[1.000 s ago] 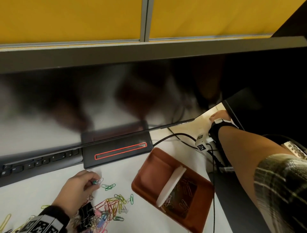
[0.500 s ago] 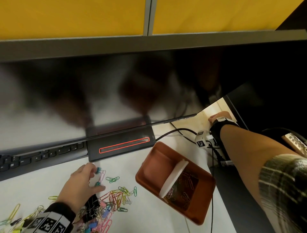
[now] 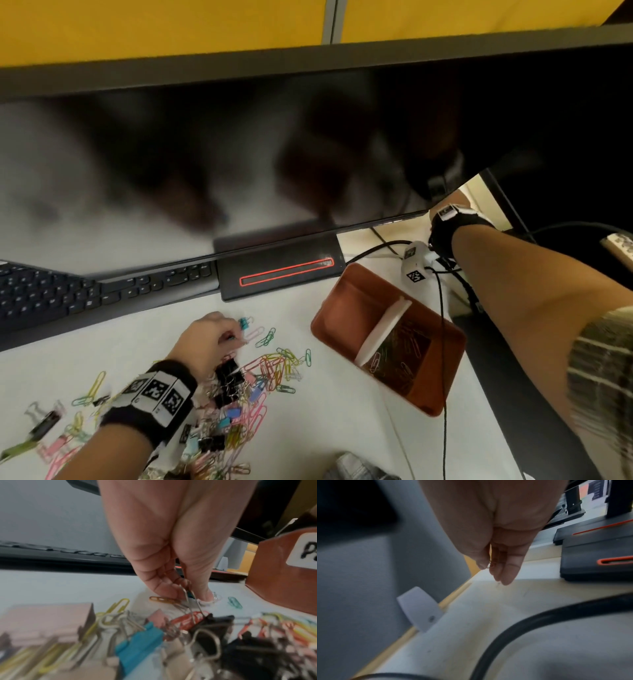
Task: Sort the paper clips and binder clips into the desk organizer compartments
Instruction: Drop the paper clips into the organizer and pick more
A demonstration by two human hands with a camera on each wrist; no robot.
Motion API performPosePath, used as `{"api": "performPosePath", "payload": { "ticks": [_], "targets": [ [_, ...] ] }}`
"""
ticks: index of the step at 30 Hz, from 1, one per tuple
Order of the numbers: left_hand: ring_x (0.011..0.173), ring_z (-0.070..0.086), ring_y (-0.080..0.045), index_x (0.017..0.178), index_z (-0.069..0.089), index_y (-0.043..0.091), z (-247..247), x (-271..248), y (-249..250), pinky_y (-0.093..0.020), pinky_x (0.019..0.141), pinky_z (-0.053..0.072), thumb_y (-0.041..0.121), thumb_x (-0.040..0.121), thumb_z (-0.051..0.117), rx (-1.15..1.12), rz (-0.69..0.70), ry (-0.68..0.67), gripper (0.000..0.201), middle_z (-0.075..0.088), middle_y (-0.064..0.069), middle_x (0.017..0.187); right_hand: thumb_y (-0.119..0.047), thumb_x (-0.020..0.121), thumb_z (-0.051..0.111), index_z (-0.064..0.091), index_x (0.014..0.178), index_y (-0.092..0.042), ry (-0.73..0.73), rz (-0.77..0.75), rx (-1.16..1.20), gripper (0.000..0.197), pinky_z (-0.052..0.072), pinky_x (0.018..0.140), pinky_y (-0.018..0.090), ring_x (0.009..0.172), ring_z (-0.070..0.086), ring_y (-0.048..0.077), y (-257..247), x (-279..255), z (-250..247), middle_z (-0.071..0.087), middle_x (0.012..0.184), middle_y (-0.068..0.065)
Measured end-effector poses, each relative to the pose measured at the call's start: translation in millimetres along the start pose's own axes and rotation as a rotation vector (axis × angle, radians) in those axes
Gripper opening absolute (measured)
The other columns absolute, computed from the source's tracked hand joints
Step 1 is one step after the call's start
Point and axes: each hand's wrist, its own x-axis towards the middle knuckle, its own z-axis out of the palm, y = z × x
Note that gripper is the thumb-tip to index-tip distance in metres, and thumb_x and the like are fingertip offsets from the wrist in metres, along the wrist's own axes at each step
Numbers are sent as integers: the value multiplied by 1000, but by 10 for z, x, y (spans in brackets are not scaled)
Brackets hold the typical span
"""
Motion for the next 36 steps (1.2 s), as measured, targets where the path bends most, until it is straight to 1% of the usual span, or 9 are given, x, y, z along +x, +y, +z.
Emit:
{"api": "performPosePath", "payload": {
  "ticks": [3,6,8,14,16,21,27,31,36],
  "targets": [
    [71,54,-10,70,61,27,-87,-100,-7,-13,64,35,14,78,71,-42,20,111,18,56,4,78,-19,94,45,36,137,-29,25,-1,267,45,50,92,33,118,53,28,-116,-142,-20,47,137,6],
    [67,52,-9,74,61,23,-181,-250,-62,-12,61,34,16,78,70,-49,-13,240,13,58,0,79,-29,89,54,52,124,-10,67,-113,-51,40,46,99,32,116,52,26,-62,-301,-34,54,122,11],
    [67,55,-14,79,58,20,-218,-389,-114,-19,60,35,16,79,69,-77,-62,328,11,59,-1,78,-31,80,65,60,107,-11,144,-199,-218,35,45,99,34,112,53,30,-24,-438,25,57,112,9],
    [86,57,-30,83,56,14,-172,-666,-375,-32,74,41,18,81,66,-54,-214,413,11,59,-9,91,-8,90,45,44,122,-5,251,-209,246,32,48,74,31,112,53,35,-155,-905,-62,51,127,19],
    [97,52,-32,91,63,17,-114,-697,-422,-40,84,44,19,79,68,83,-155,442,13,55,-9,104,-7,88,48,47,105,-14,250,-211,312,18,52,85,38,110,56,34,-175,-1061,-77,54,123,19],
    [116,48,-22,126,50,25,30,-537,-406,-42,99,40,35,79,67,315,125,149,51,50,3,130,-7,89,54,44,66,-24,177,-299,460,30,56,74,42,93,63,30,-450,-1614,-46,59,85,4],
    [107,52,-18,125,53,20,73,-359,-321,-35,97,42,29,79,68,195,149,5,48,53,0,119,-12,78,71,60,70,-18,13,-735,276,15,52,61,23,59,59,3,-454,-2371,304,57,63,-9],
    [94,46,-8,115,60,16,72,-330,-388,-18,93,35,21,72,75,122,177,-39,45,49,7,102,-13,81,66,70,79,-11,-311,-953,-202,5,45,93,32,98,58,18,-215,-2787,878,62,105,5],
    [77,50,-11,98,66,15,58,-369,-438,-1,63,33,12,73,74,33,172,-10,26,55,3,88,-19,82,61,72,88,-15,-473,-887,-575,13,36,106,43,133,33,26,129,-2857,1399,27,150,4]
  ]
}}
